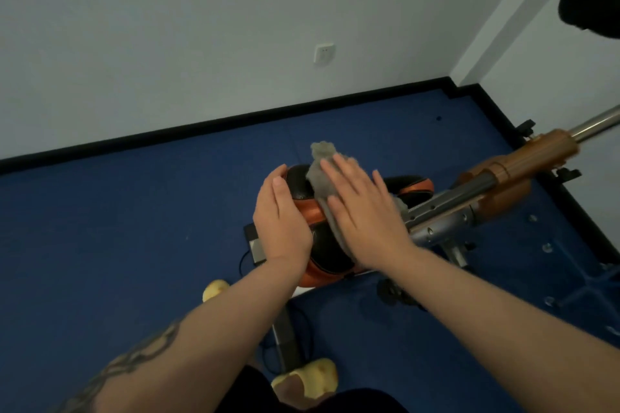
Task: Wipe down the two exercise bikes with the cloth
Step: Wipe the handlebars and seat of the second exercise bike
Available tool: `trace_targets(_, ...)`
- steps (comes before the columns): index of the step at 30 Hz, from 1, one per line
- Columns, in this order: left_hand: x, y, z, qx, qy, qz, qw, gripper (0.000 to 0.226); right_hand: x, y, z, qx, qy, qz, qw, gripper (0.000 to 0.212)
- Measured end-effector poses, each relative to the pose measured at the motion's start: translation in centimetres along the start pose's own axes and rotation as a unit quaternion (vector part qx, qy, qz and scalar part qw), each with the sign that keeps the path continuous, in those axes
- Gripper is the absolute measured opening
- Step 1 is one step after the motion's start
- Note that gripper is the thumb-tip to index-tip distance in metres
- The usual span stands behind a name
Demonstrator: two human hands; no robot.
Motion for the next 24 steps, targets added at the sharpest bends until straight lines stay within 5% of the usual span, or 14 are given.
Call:
trace_targets(4,0.3,0.3,0.5,0.037,0.008,-0.019,0.999,0.036,0.0,4.5,-0.4,-0.019,-0.023,0.116,0.993,0.049)
trace_targets(10,0.4,0.1,0.5,0.038,-0.011,-0.019,0.999,0.035,1.3,-0.4,0.4,-0.016,-0.011,-0.01,1.0,0.055)
trace_targets(15,0.4,0.3,0.3,0.02,-0.033,-0.019,0.999,0.035,0.9,4.9,-0.1,-0.016,-0.013,0.139,0.99,0.049)
trace_targets(20,1.0,0.1,-0.1,0.05,-0.065,0.0,0.997,0.036,3.8,1.8,0.7,-0.016,-0.022,-0.022,0.999,0.059)
trace_targets(24,1.4,0.0,0.0,0.061,-0.012,-0.009,0.998,0.035,-3.9,2.3,-0.7,0.025,-0.05,0.046,0.997,0.049)
Point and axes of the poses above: each hand's wrist, its own y-axis towards the middle knuckle, its own z-axis out of the palm, x = y × z, the point moved 8 cm from there along y, towards the middle knuckle, and after that the axes turned 2 degrees about -y, right-handed, at the moved point
